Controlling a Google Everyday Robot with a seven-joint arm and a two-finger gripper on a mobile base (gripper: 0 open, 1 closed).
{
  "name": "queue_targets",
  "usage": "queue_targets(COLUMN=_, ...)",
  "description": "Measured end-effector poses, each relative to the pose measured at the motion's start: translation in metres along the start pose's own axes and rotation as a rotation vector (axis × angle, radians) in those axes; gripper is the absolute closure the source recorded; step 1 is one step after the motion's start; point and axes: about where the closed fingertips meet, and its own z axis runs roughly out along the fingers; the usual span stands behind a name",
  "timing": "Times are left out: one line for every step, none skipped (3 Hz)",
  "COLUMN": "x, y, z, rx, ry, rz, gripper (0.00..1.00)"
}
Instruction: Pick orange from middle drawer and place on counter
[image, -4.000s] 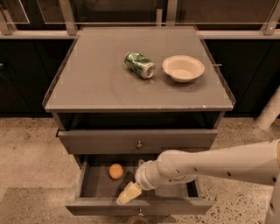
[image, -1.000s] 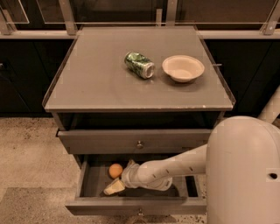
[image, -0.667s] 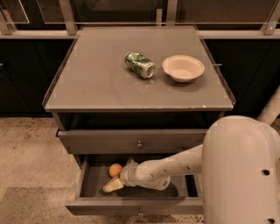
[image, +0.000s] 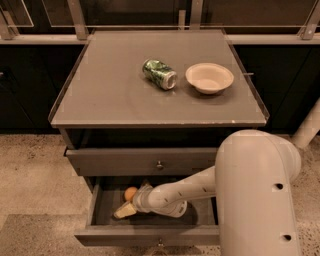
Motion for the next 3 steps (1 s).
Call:
queue_targets(x=0.005, y=0.005, z=0.009, rx=-0.008, ry=0.012, rz=0.010, gripper=0.00)
queue_targets(x=0.008, y=0.006, z=0.018, rx=0.002, ry=0.030, rz=0.017, gripper=0.19)
queue_targets(x=0.008, y=0.007, z=0.019, rx=0.002, ry=0.031, rz=0.017, gripper=0.41)
